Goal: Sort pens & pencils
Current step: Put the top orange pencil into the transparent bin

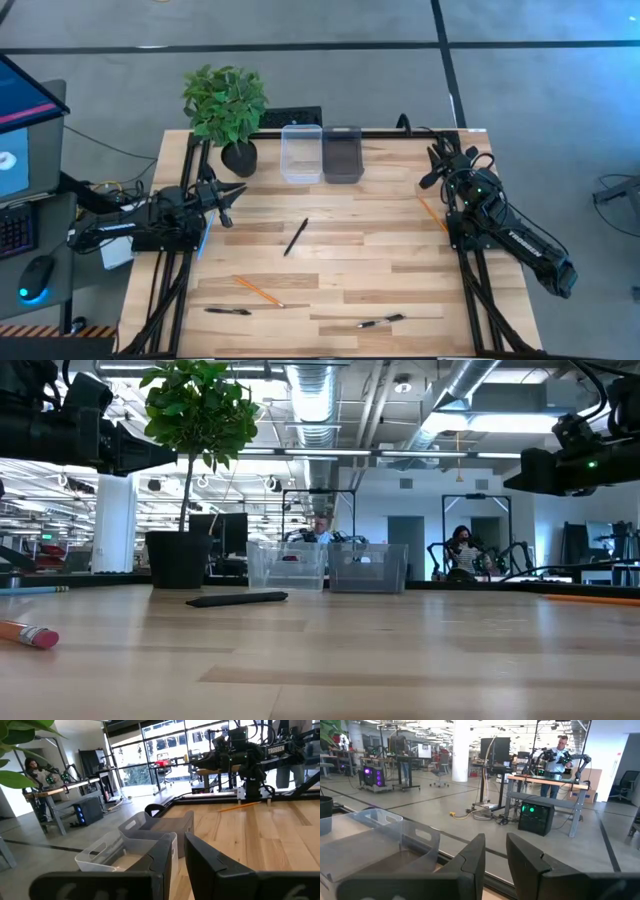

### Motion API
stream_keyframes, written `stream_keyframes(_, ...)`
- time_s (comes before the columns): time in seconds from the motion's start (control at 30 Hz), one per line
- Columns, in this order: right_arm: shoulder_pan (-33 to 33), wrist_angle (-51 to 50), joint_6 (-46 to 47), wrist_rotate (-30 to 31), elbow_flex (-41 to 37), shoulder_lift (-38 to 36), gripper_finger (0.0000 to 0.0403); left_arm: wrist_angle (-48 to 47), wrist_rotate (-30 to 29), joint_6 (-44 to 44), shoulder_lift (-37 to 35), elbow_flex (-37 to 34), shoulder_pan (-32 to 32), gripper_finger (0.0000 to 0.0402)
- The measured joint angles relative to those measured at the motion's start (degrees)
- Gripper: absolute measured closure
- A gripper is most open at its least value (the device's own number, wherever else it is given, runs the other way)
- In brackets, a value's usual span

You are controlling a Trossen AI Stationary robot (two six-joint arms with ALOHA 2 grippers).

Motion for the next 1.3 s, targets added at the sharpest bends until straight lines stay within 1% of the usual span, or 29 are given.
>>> stream_keyframes(0.33,-0.4,0.0,0.1,0.0,0.0,0.0,0.0301,0.0,0.0,-0.2,0.0,0.0,0.0,0.0358)
stream_keyframes(0.63,-0.4,0.4,12.5,0.0,0.0,0.0,0.0301,0.0,0.0,0.0,0.0,0.0,0.0,0.0358)
stream_keyframes(1.0,-0.8,0.4,7.4,0.2,0.0,0.0,0.0299,0.1,0.0,0.9,0.0,0.0,0.0,0.0358)
stream_keyframes(1.13,-0.9,0.4,7.3,0.4,0.0,0.0,0.0279,0.2,0.0,0.9,0.0,0.0,0.0,0.0358)
stream_keyframes(1.3,-0.9,0.4,7.3,2.9,0.0,0.0,0.0216,0.3,0.0,-0.2,0.0,0.0,0.0,0.0358)
